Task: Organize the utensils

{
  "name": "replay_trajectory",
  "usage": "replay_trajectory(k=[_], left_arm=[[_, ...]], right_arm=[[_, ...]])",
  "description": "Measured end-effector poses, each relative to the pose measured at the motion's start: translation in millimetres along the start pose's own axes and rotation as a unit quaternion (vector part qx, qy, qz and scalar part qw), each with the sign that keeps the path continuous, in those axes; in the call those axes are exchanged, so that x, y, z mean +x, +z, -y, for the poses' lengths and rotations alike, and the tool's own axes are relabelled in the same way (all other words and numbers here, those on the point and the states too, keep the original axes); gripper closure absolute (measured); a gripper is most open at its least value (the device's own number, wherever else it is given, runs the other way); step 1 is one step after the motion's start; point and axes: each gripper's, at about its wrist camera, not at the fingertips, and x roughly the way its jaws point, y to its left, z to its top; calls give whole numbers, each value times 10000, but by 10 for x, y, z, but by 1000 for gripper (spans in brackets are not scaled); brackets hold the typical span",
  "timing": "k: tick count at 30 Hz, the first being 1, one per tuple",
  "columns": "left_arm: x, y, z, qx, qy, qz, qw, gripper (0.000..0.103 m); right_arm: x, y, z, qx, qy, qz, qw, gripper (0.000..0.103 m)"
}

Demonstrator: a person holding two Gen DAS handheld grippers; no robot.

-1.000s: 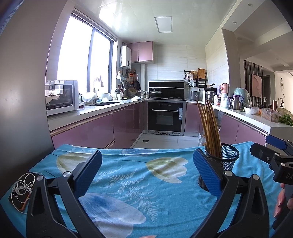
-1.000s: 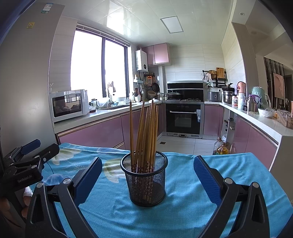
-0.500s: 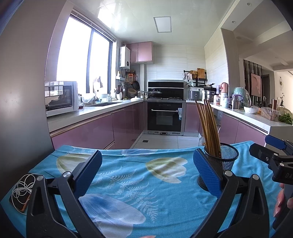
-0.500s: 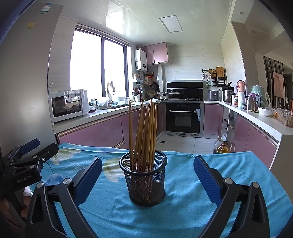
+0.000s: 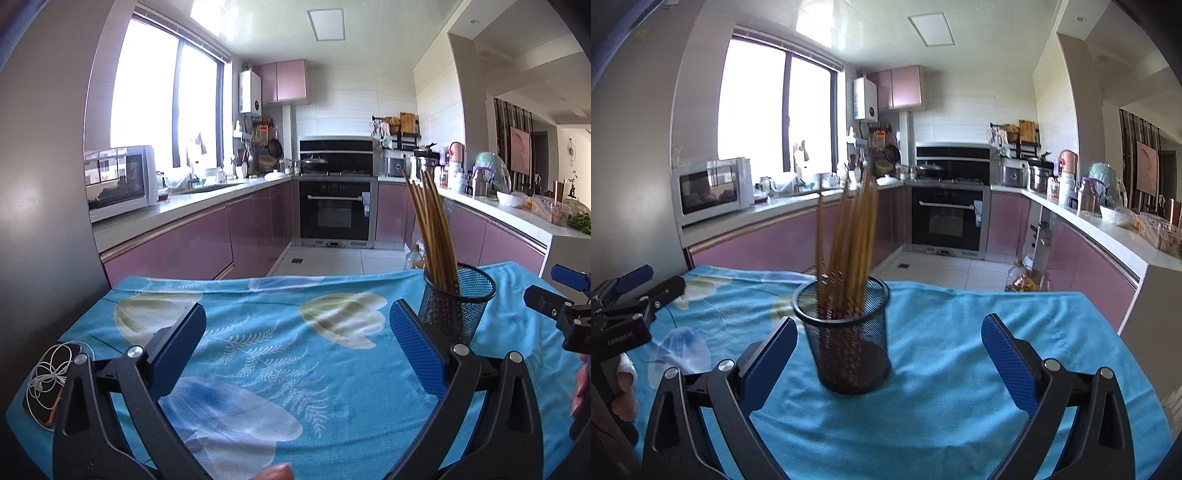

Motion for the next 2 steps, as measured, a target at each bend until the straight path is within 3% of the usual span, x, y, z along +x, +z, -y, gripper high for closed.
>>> replay_trajectory(k=[2], left_arm=[[141,-23,-103,-37,17,-349,9994,5]], right_arm=[[177,-49,246,101,-184,-643,9977,6]])
